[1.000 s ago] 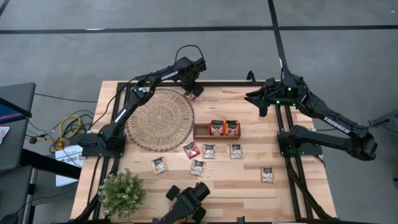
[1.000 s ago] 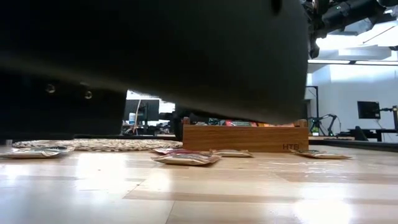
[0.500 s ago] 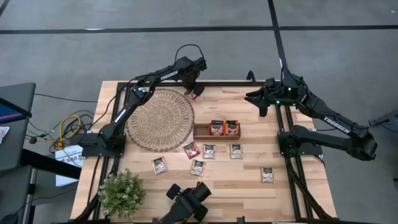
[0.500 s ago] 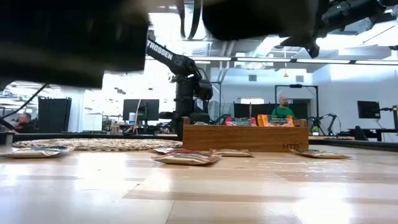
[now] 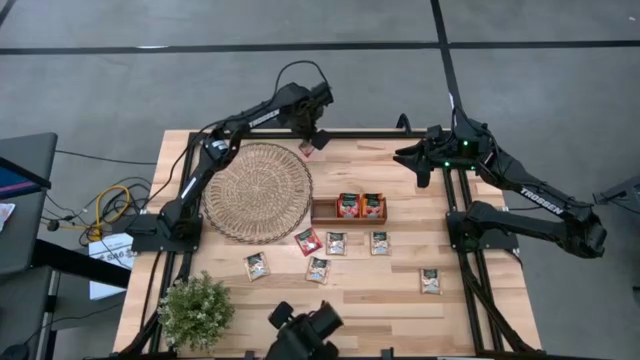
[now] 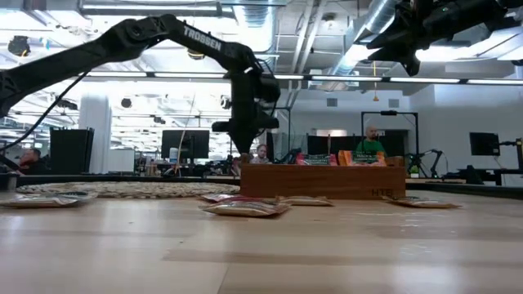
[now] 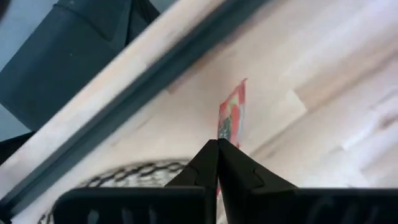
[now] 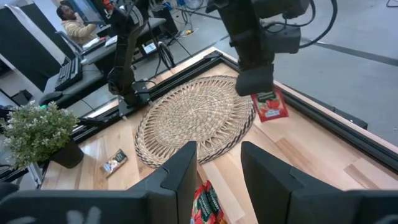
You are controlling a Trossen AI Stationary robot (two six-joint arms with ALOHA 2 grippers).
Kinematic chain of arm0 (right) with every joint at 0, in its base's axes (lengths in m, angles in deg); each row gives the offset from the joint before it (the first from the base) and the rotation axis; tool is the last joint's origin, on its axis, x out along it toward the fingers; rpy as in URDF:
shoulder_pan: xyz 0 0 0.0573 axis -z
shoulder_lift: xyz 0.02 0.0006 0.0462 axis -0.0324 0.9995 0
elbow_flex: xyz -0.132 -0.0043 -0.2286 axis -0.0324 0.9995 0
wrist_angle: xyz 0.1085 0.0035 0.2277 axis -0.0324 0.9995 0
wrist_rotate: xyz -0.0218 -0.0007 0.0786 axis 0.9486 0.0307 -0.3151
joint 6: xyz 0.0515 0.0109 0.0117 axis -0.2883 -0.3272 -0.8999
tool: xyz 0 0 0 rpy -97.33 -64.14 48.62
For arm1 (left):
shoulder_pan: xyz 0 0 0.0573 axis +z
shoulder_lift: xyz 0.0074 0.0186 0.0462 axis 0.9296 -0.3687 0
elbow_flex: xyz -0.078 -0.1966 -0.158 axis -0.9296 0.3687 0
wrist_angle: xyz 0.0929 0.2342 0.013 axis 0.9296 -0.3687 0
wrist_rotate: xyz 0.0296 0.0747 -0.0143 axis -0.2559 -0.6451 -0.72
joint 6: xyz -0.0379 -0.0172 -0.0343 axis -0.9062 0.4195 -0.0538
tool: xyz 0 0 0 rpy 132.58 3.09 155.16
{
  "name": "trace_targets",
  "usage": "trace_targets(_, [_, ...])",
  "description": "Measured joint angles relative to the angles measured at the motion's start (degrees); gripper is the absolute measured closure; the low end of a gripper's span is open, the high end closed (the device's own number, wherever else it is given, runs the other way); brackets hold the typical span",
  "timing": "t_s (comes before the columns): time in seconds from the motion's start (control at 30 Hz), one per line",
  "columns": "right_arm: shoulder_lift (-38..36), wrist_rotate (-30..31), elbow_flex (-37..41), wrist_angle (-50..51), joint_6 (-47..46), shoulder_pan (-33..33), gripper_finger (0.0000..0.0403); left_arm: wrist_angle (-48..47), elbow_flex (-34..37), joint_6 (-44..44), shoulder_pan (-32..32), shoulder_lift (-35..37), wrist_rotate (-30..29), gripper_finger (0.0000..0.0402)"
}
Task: Pick & Place Tea
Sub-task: Put the red tea bag into the middle section of the wooden organizer
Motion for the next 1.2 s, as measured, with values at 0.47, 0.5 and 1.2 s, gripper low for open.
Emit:
trace_targets(0.47, [2.23, 0.04, -0.02, -2.08, -0.04, -0.48, 0.0284, -0.61, -0.04, 0.63, -7.16, 9.59, 3.51, 0.0401])
trace_targets(0.5, [3.08, 0.03, -0.02, -3.02, -0.07, -0.48, 0.0284, -0.48, -0.04, 0.62, -7.82, 10.45, 3.95, 0.0401])
trace_targets(1.2, [23.75, -2.97, -5.09, -17.14, 3.10, -3.45, 0.0164, 5.21, -0.09, -1.75, -20.28, 19.62, 11.86, 0.0401])
